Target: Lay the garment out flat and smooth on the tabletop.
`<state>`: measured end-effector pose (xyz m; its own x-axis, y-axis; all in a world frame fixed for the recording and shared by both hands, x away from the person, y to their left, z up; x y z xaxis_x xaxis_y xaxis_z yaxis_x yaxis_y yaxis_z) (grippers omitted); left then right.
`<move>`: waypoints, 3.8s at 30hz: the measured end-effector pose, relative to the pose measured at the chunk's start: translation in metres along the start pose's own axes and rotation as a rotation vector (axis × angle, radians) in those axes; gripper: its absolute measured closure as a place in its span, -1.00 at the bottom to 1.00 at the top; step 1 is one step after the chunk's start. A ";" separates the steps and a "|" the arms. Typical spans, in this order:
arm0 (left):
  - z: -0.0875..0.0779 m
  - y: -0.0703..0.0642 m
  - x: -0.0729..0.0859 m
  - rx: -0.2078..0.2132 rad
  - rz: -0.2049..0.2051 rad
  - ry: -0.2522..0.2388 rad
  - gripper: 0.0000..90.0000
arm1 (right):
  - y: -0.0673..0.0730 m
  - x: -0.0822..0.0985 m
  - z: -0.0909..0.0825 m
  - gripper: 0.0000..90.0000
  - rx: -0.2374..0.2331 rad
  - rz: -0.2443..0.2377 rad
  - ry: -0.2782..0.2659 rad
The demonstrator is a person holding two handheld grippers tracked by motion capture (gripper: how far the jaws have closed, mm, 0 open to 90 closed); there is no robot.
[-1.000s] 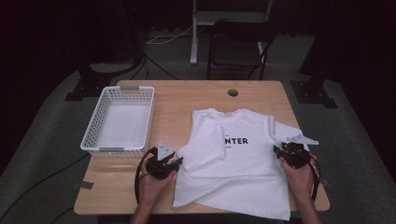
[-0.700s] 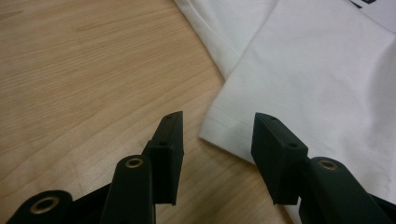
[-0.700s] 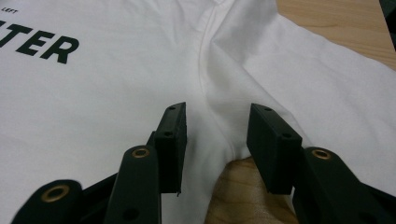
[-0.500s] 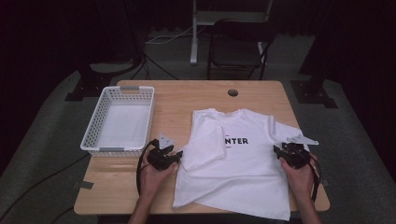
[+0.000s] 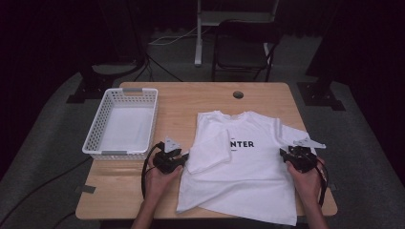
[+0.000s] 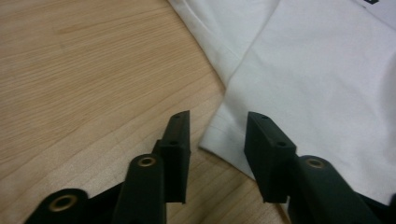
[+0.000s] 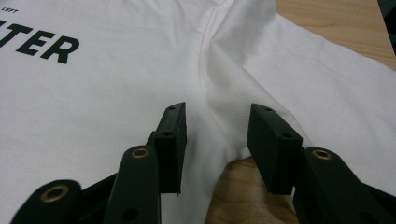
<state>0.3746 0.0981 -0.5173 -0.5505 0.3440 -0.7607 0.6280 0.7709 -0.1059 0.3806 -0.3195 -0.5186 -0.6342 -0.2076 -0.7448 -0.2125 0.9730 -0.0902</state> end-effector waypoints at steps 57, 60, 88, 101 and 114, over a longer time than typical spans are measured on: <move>-0.037 0.008 0.023 0.004 -0.070 0.020 0.96 | 0.000 0.000 0.000 0.26 0.000 0.000 0.000; -0.039 0.009 0.024 0.002 -0.070 0.019 0.96 | 0.000 0.001 -0.001 0.26 0.001 0.000 0.000; -0.052 0.023 0.035 -0.035 -0.099 0.012 0.96 | 0.000 0.001 -0.001 0.26 0.003 0.000 0.000; -0.058 0.028 0.038 -0.047 -0.111 0.006 0.96 | 0.000 0.001 -0.001 0.24 0.003 0.001 0.001; -0.061 0.031 0.041 -0.051 -0.120 0.005 0.96 | 0.000 0.001 -0.001 0.24 0.003 0.003 0.001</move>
<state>0.3377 0.1688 -0.5130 -0.6227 0.2500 -0.7414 0.5288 0.8329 -0.1633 0.3798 -0.3201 -0.5186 -0.6355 -0.2051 -0.7444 -0.2083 0.9739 -0.0904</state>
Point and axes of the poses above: each handheld gripper's, and its own axes: z roughly forward along the jaws, x roughly out of its underside, y roughly to its left, the point moved 6 cm from there along z, roughly forward along the jaws, and after that the axes turned 5 degrees about x, right-handed, at the moved point
